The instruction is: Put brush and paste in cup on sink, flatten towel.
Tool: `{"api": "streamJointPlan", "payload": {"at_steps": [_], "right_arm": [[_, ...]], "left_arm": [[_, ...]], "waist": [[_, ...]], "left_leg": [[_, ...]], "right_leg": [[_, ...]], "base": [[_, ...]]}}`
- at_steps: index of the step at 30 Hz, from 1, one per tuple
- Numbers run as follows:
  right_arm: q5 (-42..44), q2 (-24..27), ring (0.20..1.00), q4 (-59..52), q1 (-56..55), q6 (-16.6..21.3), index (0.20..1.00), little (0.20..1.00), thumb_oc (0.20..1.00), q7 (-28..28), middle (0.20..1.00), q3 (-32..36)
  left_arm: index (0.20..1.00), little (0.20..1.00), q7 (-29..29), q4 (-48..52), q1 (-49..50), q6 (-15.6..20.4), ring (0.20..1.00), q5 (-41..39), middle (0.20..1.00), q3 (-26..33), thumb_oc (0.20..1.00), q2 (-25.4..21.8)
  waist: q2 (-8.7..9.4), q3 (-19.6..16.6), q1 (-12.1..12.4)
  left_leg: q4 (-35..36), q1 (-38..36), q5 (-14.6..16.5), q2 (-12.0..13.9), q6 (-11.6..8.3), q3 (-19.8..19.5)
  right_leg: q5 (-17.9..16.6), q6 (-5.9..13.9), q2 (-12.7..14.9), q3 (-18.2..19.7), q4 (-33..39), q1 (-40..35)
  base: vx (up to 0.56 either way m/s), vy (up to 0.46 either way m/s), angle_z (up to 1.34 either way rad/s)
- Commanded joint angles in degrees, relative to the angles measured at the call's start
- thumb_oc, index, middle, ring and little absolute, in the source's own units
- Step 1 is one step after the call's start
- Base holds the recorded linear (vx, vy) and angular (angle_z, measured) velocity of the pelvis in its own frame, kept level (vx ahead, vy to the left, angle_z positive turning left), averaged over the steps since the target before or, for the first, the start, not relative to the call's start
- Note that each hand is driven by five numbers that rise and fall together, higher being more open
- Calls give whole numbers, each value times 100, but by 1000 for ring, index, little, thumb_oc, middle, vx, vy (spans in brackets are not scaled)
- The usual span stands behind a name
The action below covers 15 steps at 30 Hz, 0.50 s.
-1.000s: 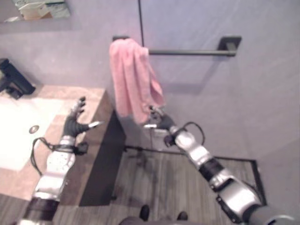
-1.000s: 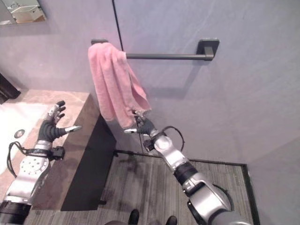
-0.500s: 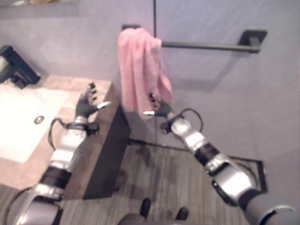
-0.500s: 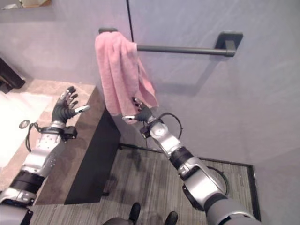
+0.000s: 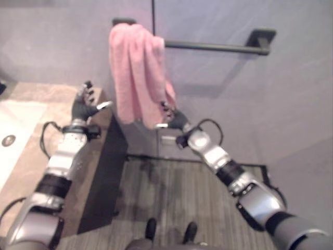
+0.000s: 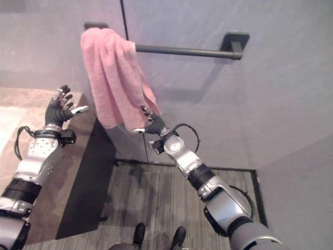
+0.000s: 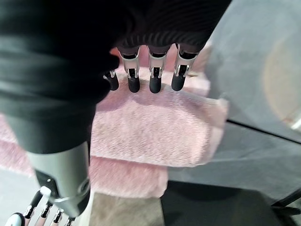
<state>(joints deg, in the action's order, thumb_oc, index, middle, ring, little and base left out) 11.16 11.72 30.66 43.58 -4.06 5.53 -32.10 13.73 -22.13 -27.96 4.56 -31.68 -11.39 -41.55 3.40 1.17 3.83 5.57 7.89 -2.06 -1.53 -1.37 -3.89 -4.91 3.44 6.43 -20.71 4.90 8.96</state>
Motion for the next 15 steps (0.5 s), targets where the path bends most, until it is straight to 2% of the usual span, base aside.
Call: {"api": "streamJointPlan", "payload": {"at_steps": [1, 13, 14, 15], "right_arm": [[-118, -22, 1000, -436, 91, 298, 1000, 1000, 1000, -9, 1000, 121], [65, -196, 1000, -533, -7, 436, 1000, 1000, 1000, -70, 1000, -4], [75, -206, 1000, -525, 11, 453, 1000, 1000, 1000, -74, 1000, -25], [75, -206, 1000, -524, 12, 454, 1000, 1000, 1000, -74, 1000, -22]], "left_arm": [[1000, 1000, 129, -367, -858, 240, 1000, -12, 1000, -75, 1000, -331], [1000, 1000, 83, -1112, -1561, 223, 1000, -112, 1000, -387, 1000, -397], [740, 740, 56, -1177, -1629, 226, 740, -132, 740, -431, 740, -417], [677, 677, 55, -1183, -1636, 228, 677, -134, 677, -436, 677, -418]], "waist": [[-29, 32, 99], [-27, -3, 33], [-25, -5, 31], [-23, -5, 35]], "left_leg": [[-57, -97, 458, -171, 449, 284], [-57, -129, 523, -154, 482, 515], [-57, -119, 524, -152, 482, 530], [-57, -117, 524, -151, 482, 533]], "right_leg": [[-85, 585, 328, -41, -70, -404], [-242, 657, 317, 169, 10, -327], [-255, 665, 318, 185, 10, -308], [-256, 665, 318, 188, 10, -305]], "base": [[54, 52, -9], [47, 35, -13], [24, 21, -10], [14, 16, -10]]}}
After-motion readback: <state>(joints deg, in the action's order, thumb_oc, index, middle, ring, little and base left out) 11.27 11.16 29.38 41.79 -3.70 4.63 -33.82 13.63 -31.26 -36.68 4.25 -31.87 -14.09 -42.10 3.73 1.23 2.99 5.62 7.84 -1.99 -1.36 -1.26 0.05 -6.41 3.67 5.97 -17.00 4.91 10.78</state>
